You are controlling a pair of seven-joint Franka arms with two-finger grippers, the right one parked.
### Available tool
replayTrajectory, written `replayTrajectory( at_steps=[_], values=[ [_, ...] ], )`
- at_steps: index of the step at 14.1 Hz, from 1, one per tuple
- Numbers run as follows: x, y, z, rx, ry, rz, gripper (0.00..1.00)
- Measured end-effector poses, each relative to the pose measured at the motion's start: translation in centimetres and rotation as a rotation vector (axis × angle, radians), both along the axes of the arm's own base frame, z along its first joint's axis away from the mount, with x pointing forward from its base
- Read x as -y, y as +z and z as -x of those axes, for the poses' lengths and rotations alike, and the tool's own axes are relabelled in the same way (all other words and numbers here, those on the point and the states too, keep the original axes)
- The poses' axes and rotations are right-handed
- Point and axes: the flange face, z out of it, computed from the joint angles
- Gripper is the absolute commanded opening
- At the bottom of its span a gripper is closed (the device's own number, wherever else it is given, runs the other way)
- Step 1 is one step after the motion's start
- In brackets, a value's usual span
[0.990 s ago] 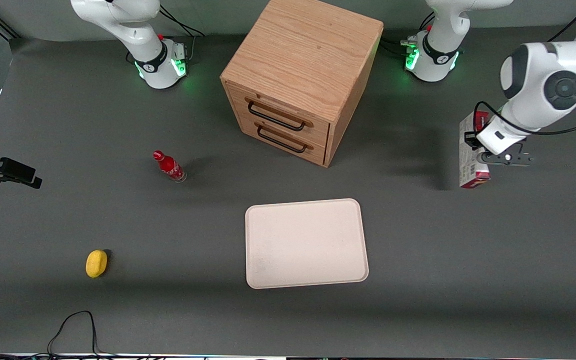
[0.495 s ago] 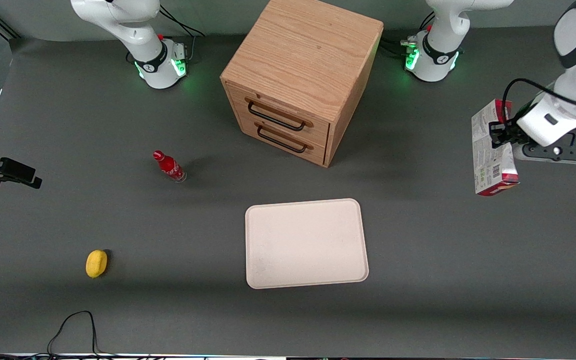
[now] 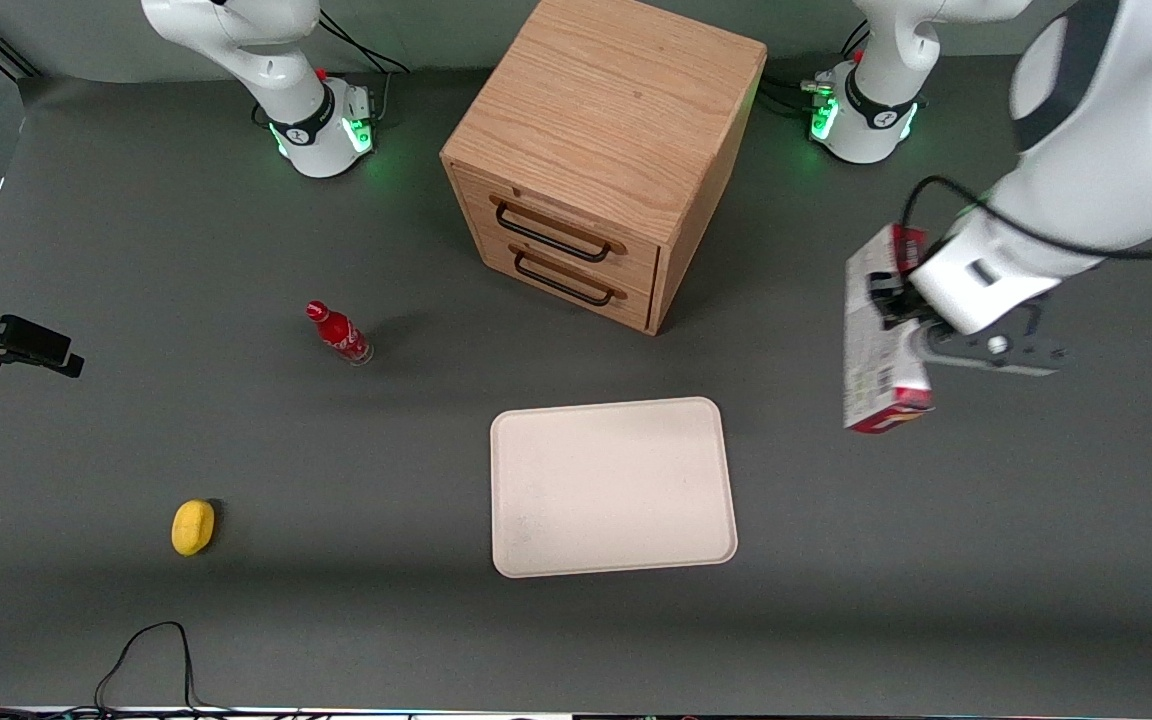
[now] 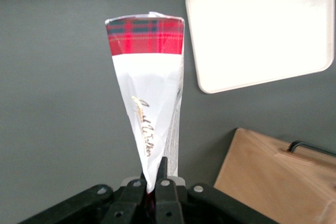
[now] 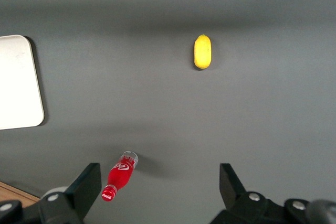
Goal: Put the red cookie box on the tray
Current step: 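Carry the held cookie box over the white tray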
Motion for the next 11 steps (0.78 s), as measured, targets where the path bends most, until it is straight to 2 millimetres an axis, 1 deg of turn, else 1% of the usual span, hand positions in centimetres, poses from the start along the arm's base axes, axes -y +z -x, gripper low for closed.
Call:
replayTrajectory(
  at_steps=[2,3,5,6,8,11],
  values=[
    [4.9,-2.3,-1.2,-0.027,0.039,0.004,0.0],
    [7.4,-4.0,-2.0,-0.033,0.058,0.004,0.0],
    [11.5,-8.1,-3.4,-0.014,0.067,-0.02,0.0],
    [13.1,-10.5,-4.0,-0.001,0.069,-0.026,0.0],
    [15.3,-15.2,-5.1,0.022,0.069,-0.034,0.0],
    [17.5,-21.9,-6.0,0.064,0.067,-0.071,0.0]
  ],
)
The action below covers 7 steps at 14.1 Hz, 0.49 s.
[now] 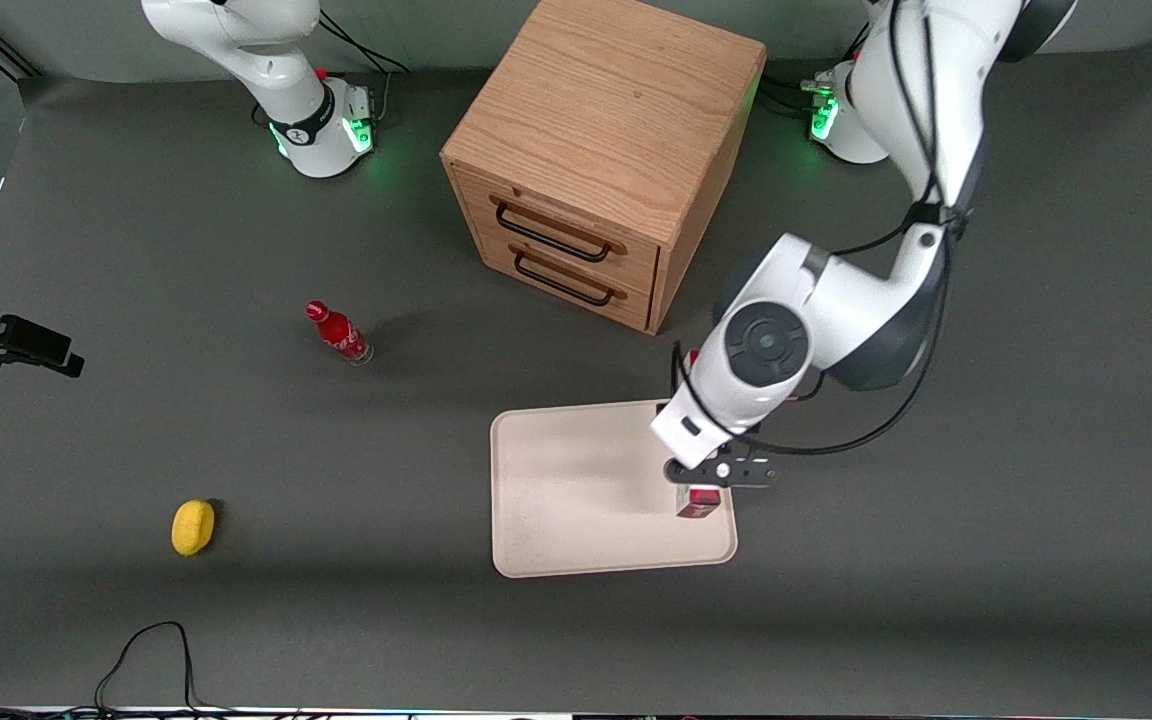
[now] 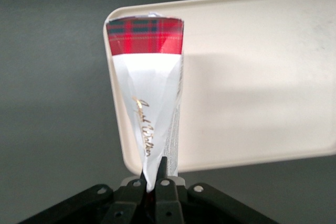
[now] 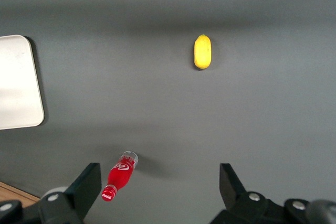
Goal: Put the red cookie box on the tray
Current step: 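Carry the held cookie box over the white tray, then lower the cookie box onto the tray and open the left gripper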
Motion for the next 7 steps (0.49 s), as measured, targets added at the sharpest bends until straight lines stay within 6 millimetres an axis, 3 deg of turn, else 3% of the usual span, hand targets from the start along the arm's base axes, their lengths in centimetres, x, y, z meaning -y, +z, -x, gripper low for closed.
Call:
replayTrajectory(
  at_steps=[2,4,5,6,7],
  values=[
    [0.2,-3.7,-0.6,0.017,0.006,-0.016,0.0],
    [-0.7,-6.1,-1.6,0.036,0.022,-0.027,0.0],
    [-1.3,-6.8,-2.1,0.042,0.031,-0.034,0.15],
    [-1.8,-7.0,-2.5,0.05,0.038,-0.037,0.99],
    [-2.0,-7.2,-2.7,0.058,0.041,-0.037,1.0]
  ],
)
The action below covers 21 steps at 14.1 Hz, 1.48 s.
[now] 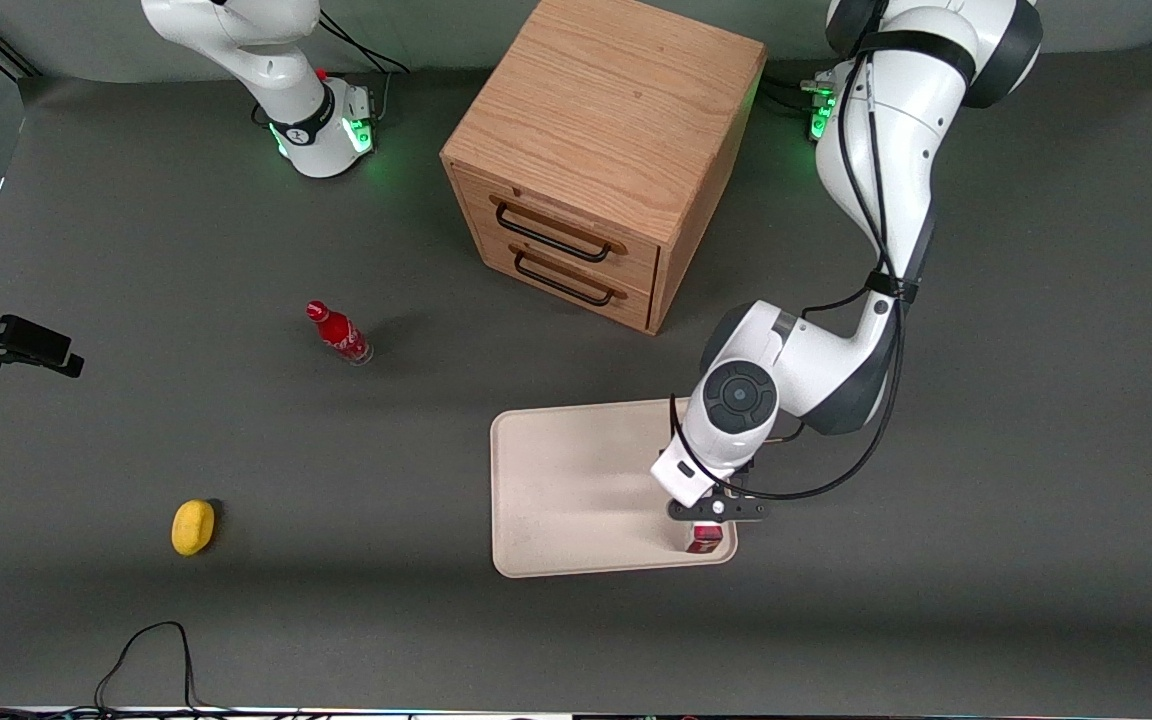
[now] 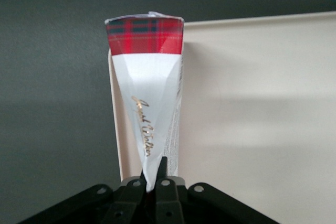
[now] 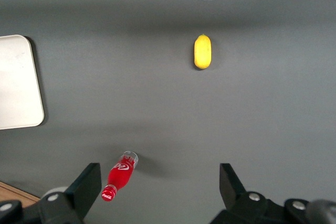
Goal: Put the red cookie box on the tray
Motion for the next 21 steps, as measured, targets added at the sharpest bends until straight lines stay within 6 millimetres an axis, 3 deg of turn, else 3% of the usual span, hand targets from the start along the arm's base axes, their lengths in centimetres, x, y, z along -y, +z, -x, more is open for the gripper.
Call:
replayTrajectory(
  at_steps=[5,7,9,11,14,18,21],
  values=[
    [0.9,0.4,0.0,0.03,-0.011,0.017,1.0],
    [0.5,2.0,-0.4,0.049,-0.005,0.022,1.0],
    [-1.3,5.5,-1.0,0.063,0.019,0.017,1.0],
    [-4.8,10.1,-1.6,0.076,0.042,0.01,1.0],
    [-13.4,16.8,-0.9,0.079,0.044,-0.011,1.0],
    [-24.7,24.0,4.7,0.004,0.064,-0.046,1.0],
    [-31.1,27.4,10.0,-0.036,0.074,-0.047,1.0]
  ],
)
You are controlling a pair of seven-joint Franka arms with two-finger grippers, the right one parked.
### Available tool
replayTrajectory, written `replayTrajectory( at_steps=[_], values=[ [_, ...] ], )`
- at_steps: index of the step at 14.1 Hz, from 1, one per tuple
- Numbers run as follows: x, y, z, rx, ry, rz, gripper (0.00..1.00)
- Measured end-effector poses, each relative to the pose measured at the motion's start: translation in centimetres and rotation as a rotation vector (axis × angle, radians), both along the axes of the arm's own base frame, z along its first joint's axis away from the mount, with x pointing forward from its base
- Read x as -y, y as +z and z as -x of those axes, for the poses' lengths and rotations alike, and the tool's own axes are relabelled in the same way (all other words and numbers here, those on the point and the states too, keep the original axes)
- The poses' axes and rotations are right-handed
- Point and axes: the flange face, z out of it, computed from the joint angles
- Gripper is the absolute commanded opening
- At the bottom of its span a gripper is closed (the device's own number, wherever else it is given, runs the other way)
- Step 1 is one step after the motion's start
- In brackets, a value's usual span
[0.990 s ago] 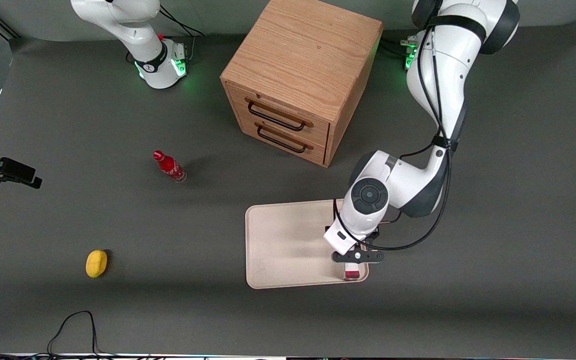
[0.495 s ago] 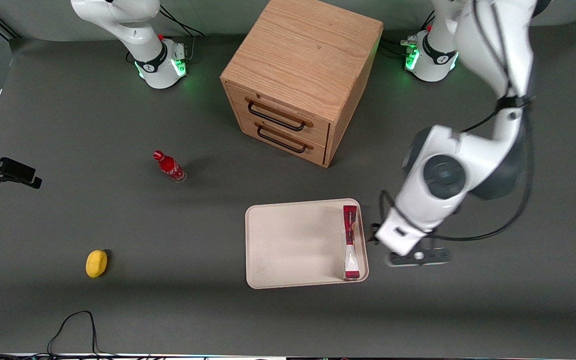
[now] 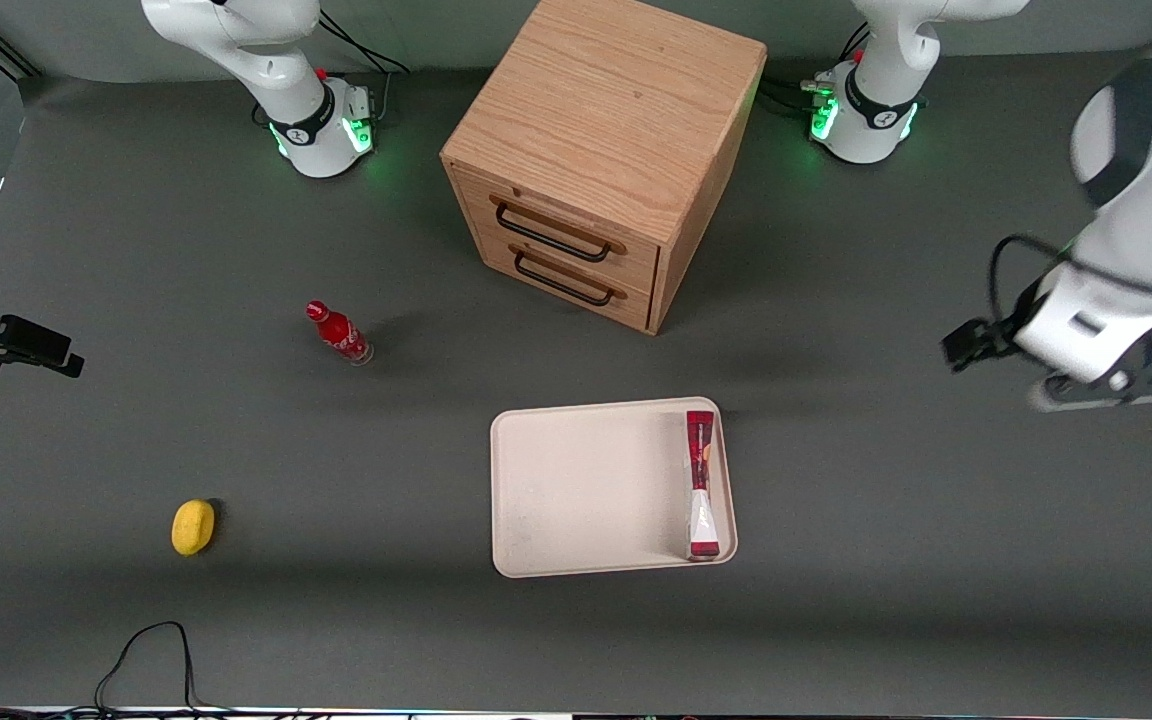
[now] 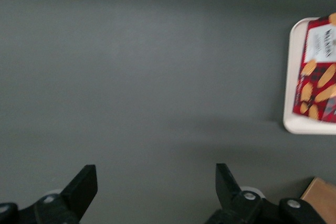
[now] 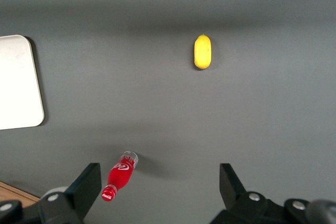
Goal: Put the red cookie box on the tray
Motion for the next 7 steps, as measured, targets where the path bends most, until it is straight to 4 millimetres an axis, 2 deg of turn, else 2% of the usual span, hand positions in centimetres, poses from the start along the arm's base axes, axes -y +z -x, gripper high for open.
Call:
replayTrajectory(
  at_steps=[2,4,7],
  values=[
    [-2.6,1.0,3.5,-0.009,0.008,0.024,1.0],
    [-3.9,1.8,6.4,-0.03,-0.011,0.036,1.0],
    [-4.4,3.0,8.1,-0.031,-0.018,0.036,1.0]
  ],
)
